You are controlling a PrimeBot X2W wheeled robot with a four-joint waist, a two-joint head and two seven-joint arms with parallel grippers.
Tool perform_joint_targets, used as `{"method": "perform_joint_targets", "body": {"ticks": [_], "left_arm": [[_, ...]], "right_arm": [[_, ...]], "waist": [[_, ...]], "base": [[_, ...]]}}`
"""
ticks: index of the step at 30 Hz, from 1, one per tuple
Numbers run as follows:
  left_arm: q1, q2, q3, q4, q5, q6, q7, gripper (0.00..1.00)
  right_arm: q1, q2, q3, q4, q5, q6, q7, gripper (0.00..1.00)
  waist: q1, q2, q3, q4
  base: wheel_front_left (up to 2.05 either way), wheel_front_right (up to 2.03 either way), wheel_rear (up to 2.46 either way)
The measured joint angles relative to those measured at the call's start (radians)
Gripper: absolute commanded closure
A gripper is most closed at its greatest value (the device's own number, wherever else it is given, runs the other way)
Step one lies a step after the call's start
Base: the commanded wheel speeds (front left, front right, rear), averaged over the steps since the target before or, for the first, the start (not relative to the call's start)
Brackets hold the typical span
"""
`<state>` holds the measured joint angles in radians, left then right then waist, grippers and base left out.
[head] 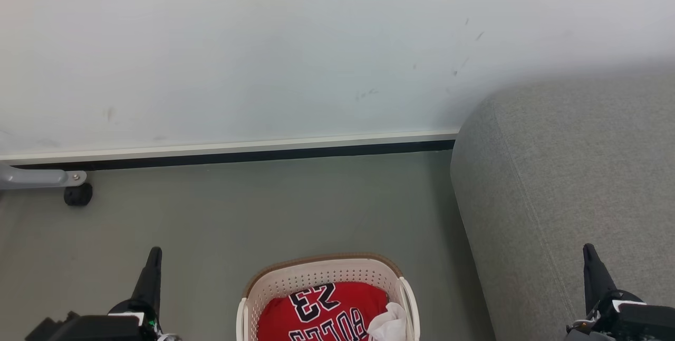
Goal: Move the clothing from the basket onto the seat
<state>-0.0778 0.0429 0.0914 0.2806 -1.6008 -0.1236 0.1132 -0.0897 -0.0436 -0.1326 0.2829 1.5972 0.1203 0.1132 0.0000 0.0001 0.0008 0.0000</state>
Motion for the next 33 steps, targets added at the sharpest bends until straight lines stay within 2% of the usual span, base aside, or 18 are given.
{"method": "perform_joint_targets", "body": {"ticks": [1,8,23,33], "left_arm": [[0.0,0.0,0.0,0.0,0.0,0.0,0.0,0.0],[0.054,-0.014,-0.005,0.06,0.0,0.002,-0.001,0.0],[0.053,-0.012,-0.023,0.038,0.012,0.002,-0.047,0.0],[0.048,0.008,-0.052,0.017,0.101,0.002,-0.083,0.0]], "right_arm": [[0.0,0.0,0.0,0.0,0.0,0.0,0.0,0.0],[0.052,0.02,0.007,0.06,-0.001,-0.006,-0.001,0.0],[0.051,0.018,0.047,0.034,-0.026,-0.006,-0.045,0.0],[0.037,0.001,0.091,0.009,-0.105,-0.006,-0.086,0.0]], "waist": [[0.0,0.0,0.0,0.0],[0.0,0.0,0.0,0.0],[0.0,0.0,0.001,0.0],[0.0,0.0,0.003,-0.001]], "base": [[0.0,0.0,0.0],[0.0,0.0,0.0],[0.0,0.0,0.0],[0.0,0.0,0.0]]}}
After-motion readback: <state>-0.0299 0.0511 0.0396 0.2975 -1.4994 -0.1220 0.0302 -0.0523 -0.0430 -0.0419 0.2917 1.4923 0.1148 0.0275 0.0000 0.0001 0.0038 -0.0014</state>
